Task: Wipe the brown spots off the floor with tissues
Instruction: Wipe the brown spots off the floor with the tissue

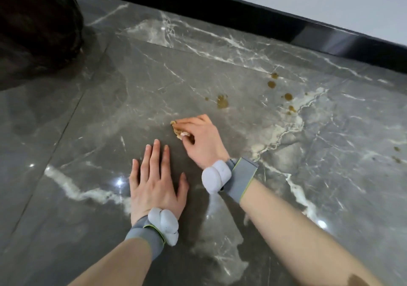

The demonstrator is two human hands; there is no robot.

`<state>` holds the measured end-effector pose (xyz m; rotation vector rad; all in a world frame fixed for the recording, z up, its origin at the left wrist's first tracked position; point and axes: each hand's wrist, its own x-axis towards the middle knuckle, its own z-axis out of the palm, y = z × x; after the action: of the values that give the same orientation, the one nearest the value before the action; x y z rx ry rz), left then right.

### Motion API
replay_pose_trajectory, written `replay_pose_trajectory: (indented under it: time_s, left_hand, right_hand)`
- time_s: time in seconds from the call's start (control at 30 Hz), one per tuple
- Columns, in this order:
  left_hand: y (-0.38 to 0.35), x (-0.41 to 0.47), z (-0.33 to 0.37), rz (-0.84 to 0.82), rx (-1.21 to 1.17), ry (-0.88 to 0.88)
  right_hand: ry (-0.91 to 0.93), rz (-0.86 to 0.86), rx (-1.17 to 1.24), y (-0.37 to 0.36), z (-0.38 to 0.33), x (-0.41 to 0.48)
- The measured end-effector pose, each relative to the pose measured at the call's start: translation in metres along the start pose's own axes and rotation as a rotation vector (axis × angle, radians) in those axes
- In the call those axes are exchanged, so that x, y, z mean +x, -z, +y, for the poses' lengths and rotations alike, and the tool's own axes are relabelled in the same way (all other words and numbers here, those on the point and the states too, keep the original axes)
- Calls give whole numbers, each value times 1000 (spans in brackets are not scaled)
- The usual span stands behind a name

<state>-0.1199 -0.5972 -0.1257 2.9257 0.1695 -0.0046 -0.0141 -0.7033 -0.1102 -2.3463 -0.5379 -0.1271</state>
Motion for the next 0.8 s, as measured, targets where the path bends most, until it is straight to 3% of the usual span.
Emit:
replay_pose_trajectory:
  time_s: [0.07,0.17,0.23,0.3,0.4,0.47,0.5,0.57,0.7,0.73,0.8]
  left_hand:
    - [0,0,-1,1,10,-2]
    - [0,0,0,0,25,-8]
    - [-1,0,1,0,23,-4]
    - [1,1,1,0,23,0]
    - [0,2,1,-8,15,-3]
    - [0,2,0,-3,9,-13]
    - [-1,1,0,4,4,-18]
    - [0,0,-1,13,-3,-8]
    - [-1,-3,3,11,-7,5]
    - [-1,-2,3,10,-4,6]
    - [1,-1,2,10,-2,6]
  right_hand:
    - [-84,93,-93,16,26,8]
    - [-571,334,-263,61,70,19]
    - [-770,330,-294,68,77,29]
    - [-628,279,-251,51,55,37]
    - [-113,162,-79,-2,7,24]
    - [37,5,-7,-12,-5,14]
    - [24,-17,-4,-6,0,13]
    - [-136,136,-56,13,21,15]
    - [-727,417,-210,56,72,12]
    - [-783,426,-210,53,71,14]
    - [-637,359,-155,32,44,23]
